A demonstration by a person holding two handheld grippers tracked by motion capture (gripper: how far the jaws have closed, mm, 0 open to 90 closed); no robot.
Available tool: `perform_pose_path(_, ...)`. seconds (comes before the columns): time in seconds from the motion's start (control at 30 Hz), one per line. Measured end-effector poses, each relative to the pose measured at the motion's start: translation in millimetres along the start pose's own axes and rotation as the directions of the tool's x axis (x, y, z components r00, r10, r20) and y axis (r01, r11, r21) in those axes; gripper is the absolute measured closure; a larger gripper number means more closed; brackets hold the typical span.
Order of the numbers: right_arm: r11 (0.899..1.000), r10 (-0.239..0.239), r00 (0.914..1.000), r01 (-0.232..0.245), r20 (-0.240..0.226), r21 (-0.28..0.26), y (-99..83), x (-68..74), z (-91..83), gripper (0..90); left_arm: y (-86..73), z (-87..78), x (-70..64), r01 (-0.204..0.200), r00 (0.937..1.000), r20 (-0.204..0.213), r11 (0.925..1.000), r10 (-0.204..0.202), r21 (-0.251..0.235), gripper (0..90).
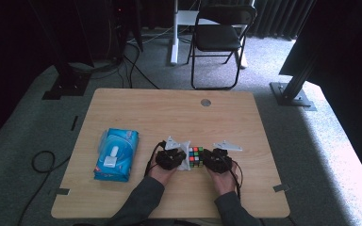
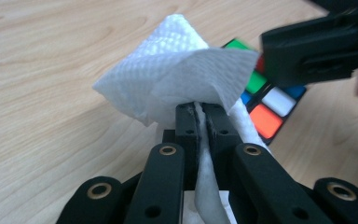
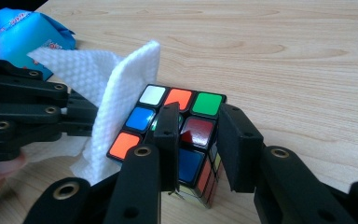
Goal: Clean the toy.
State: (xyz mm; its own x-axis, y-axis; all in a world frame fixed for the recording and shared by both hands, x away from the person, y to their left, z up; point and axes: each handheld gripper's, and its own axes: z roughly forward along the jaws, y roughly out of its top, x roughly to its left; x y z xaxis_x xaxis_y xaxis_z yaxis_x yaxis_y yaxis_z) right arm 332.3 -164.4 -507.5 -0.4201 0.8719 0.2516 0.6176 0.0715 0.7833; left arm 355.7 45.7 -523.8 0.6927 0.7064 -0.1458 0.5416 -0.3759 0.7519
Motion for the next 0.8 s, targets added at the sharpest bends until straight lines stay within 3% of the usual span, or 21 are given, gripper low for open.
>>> perform_pose_path(0.1, 1.0, -0.001, 1.0, 0.001, 0.0, 0.0, 0.1, -0.1, 0.0, 70.0, -8.0, 9.4, 2.4, 0.022, 0.9998, 0.0, 0.9995, -0.022, 0.021, 86.5)
perform_pose_path(0.17, 1.0, 0.0, 1.0, 0.0, -0.001, 0.0, 0.1, -0.2, 0.0, 70.0, -11.9, 15.2, 1.8, 0.01, 0.9999, -0.012, 0.9989, -0.009, 0.046, 86.5)
perform_pose_path(0.8, 1.0, 0.0, 1.0, 0.0, -0.005, -0.001, -0.1, -0.7, 0.0, 70.0, -11.4, 12.7, 4.6, 0.01, 1.0, 0.001, 0.9993, -0.01, 0.035, 84.8)
